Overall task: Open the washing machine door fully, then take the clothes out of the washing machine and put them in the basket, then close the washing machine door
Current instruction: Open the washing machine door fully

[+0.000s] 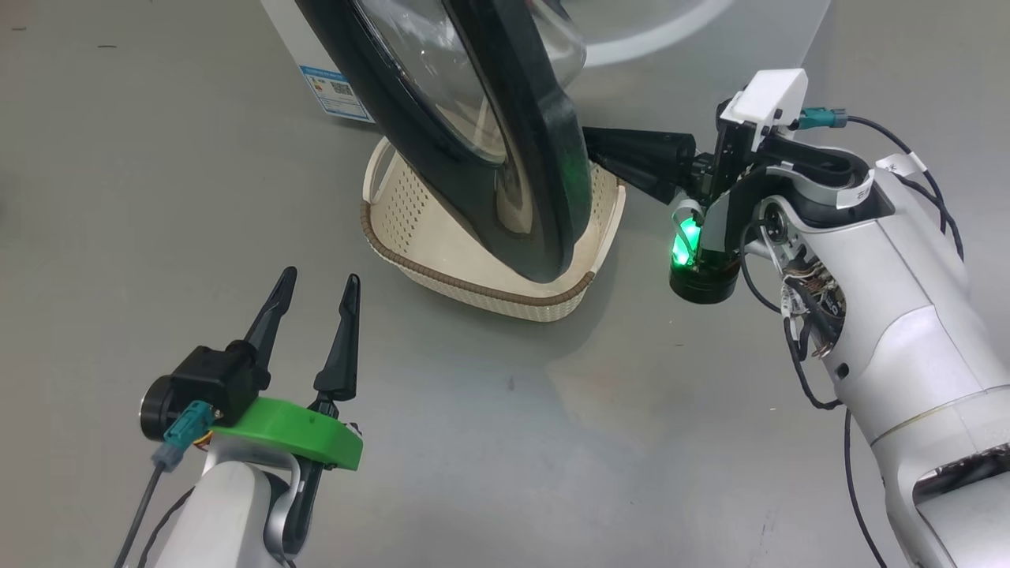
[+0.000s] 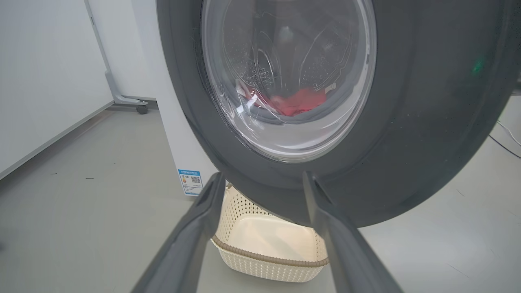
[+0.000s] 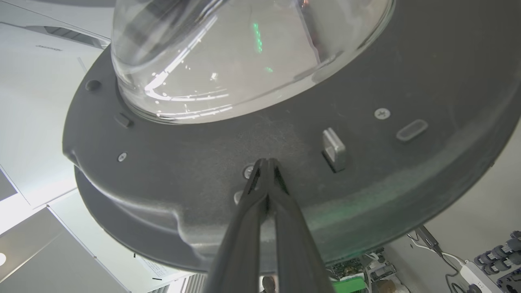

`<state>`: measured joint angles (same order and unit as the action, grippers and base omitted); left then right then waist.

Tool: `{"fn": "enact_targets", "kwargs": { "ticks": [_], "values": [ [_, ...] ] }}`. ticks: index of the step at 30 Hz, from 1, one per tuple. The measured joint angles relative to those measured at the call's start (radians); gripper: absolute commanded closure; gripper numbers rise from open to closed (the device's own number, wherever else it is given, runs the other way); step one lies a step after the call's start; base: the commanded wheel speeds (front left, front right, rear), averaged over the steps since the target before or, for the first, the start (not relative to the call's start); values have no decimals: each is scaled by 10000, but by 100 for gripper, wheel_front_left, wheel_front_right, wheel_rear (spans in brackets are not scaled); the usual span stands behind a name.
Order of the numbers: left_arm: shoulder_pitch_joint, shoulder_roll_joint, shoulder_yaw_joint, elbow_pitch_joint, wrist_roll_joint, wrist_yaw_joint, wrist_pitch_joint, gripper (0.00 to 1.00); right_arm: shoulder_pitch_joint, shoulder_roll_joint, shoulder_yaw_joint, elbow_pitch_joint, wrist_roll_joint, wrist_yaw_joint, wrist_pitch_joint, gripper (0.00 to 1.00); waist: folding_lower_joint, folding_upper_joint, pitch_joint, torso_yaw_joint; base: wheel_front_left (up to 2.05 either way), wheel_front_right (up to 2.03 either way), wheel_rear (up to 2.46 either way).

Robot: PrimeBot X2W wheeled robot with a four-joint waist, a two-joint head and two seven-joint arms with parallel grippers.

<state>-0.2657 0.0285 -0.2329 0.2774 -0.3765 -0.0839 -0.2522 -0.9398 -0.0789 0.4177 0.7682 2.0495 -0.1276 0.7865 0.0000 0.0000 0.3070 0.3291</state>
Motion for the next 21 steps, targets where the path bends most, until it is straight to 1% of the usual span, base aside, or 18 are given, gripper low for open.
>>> {"fn": "enact_targets", "kwargs": {
  "ticks": [15, 21],
  "values": [
    [136, 0, -54, -4, 2, 0, 0, 0, 387, 12, 1948, -1093, 1379, 0, -483, 100, 0, 0, -101, 98, 0, 0, 0],
    [148, 0, -61, -10, 4, 0, 0, 0, 474, 12, 2458, -1390, 1778, 0, -742, 100, 0, 0, -107, 108, 0, 0, 0]
  ]
}}
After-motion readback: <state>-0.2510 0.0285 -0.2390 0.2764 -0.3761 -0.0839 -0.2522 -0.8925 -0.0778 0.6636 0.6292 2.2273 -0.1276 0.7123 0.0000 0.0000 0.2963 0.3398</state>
